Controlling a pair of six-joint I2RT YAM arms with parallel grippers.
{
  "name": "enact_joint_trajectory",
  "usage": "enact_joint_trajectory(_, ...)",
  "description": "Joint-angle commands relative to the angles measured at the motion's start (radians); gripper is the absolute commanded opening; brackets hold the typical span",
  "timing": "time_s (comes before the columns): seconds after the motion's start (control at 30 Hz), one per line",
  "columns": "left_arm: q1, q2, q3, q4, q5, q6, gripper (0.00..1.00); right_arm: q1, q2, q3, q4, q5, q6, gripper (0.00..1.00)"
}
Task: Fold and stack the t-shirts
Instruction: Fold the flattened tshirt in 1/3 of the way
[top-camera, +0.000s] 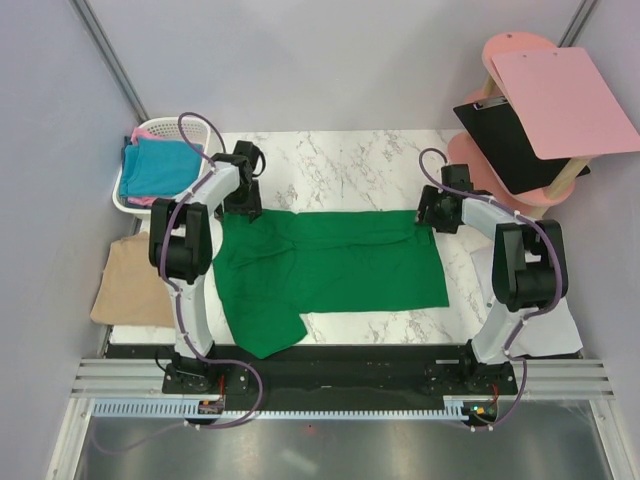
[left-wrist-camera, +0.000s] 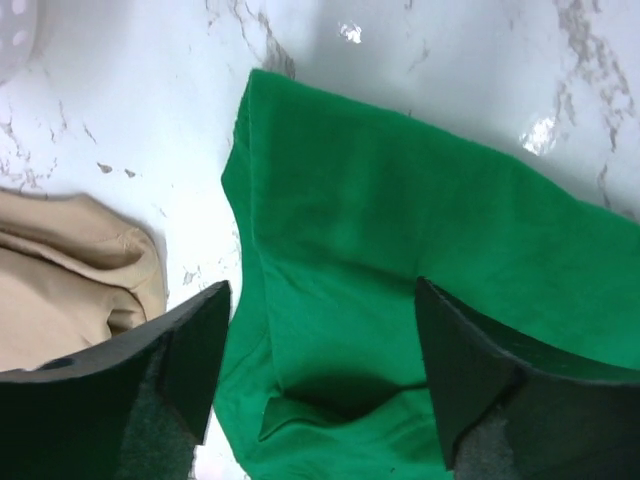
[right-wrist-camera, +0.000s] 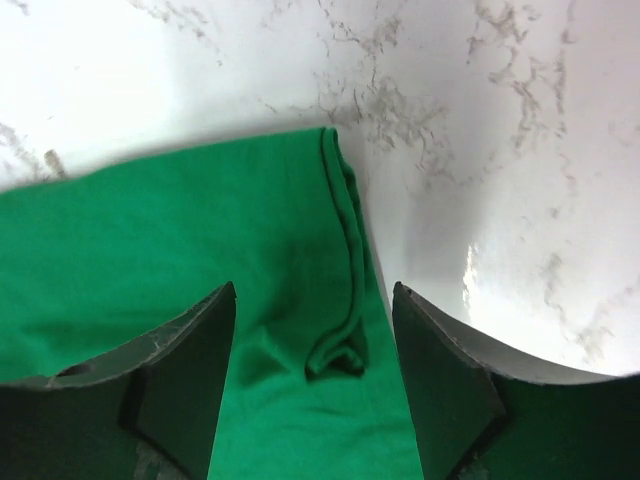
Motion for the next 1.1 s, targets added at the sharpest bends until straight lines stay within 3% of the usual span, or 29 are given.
enact_joint_trajectory(0.0,0.027,0.045,0.061,0.041,0.041,-0.005,0.75,-0.001,0.092,0.046,0.079,-0.021,0.028,0.68)
enact_joint_trajectory(0.03,0.034,0.069,0.079,0.039,0.048,-0.005,0.74,-0.002,0.108,0.055,0.082,-0.018,0.029,0.67)
enact_joint_trajectory(0.07,0.037,0.082,0.085,0.039,0.048,-0.004,0.64,-0.002,0.129,0.061,0.085,-0.021,0.031,0.62)
enact_joint_trajectory(0.1,0.038,0.091,0.094,0.042,0.048,-0.005,0.56,-0.001,0.140,0.067,0.094,-0.018,0.032,0.38)
enact_joint_trajectory(0.13,0.040,0.099,0.113,0.044,0.051,-0.004,0.45,-0.001,0.143,0.068,0.099,-0.007,0.043,0.23)
enact_joint_trajectory(0.2,0.041,0.122,0.134,0.044,0.053,0.003,0.12,-0.001,0.146,0.068,0.125,-0.003,0.045,0.02)
enact_joint_trajectory(0.23,0.041,0.128,0.153,0.044,0.048,0.004,0.02,-0.001,0.148,0.069,0.133,0.000,0.046,0.00)
enact_joint_trajectory(0.47,0.043,0.160,0.243,0.050,-0.013,0.023,0.02,-0.001,0.122,0.104,0.180,0.023,0.048,0.00)
enact_joint_trajectory(0.7,0.044,0.261,0.496,0.049,-0.056,0.085,0.02,-0.001,0.175,0.222,0.203,0.069,0.049,0.00)
enact_joint_trajectory(0.8,0.046,0.315,0.611,0.040,-0.055,0.118,0.02,0.001,0.236,0.304,0.211,0.072,0.054,0.00)
enact_joint_trajectory(0.97,0.047,0.399,0.679,0.035,-0.059,0.124,0.02,-0.001,0.419,0.519,0.135,0.102,0.049,0.00)
enact_joint_trajectory(1.07,0.051,0.422,0.696,0.026,-0.047,0.127,0.05,0.001,0.484,0.581,0.107,0.092,0.042,0.06)
